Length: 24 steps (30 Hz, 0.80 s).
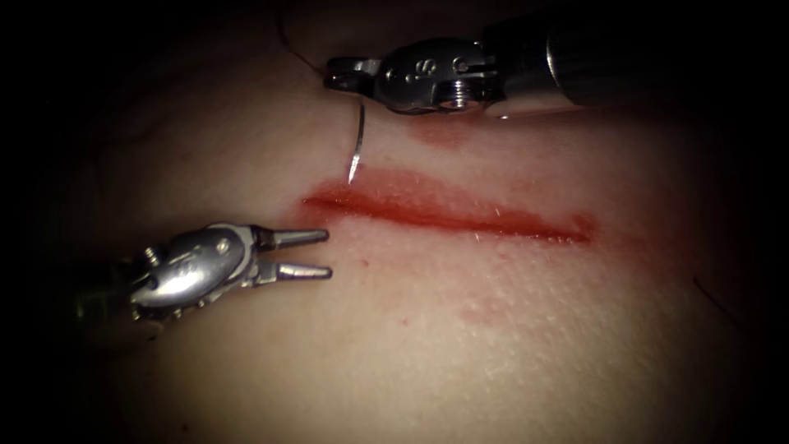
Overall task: Wound Closure
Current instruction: Use the right gripper to pass the needle through the top of the incision.
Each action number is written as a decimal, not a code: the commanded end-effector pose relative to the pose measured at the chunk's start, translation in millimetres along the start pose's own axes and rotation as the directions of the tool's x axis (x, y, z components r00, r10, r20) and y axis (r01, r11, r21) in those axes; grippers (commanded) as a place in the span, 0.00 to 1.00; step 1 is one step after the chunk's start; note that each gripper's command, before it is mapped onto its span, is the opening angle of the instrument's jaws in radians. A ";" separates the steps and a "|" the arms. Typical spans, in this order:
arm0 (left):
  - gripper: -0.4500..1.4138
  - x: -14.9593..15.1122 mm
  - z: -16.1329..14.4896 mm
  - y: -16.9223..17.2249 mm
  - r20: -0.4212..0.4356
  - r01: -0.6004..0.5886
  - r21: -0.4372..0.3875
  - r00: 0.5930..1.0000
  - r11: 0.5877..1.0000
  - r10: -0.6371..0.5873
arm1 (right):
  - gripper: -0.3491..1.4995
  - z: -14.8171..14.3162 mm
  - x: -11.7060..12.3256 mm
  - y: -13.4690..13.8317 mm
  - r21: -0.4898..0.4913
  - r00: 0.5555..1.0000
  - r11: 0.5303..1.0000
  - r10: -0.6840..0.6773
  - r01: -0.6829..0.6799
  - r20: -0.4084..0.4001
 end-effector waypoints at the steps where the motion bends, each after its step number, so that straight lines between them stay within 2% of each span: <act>1: 0.26 -0.6 0.7 0.0 0.001 0.000 -0.005 1.000 1.000 0.000 | 0.00 1.3 -0.5 -0.3 -0.004 1.000 1.000 -0.018 0.018 0.000; 13: 0.23 -1.5 0.9 0.5 0.012 -0.003 -0.014 1.000 1.000 0.003 | 0.00 3.1 -2.2 -1.5 -0.011 0.994 0.994 -0.108 0.108 0.019; 19: 0.22 -1.6 0.9 0.6 0.012 -0.003 -0.013 1.000 1.000 0.003 | 0.00 3.8 -1.8 -2.4 -0.009 0.991 0.991 -0.133 0.133 0.021; 24: 0.22 -1.6 0.9 0.5 0.012 -0.003 -0.014 1.000 1.000 0.003 | 0.00 4.4 -0.7 -3.1 -0.007 0.974 0.974 -0.226 0.226 0.035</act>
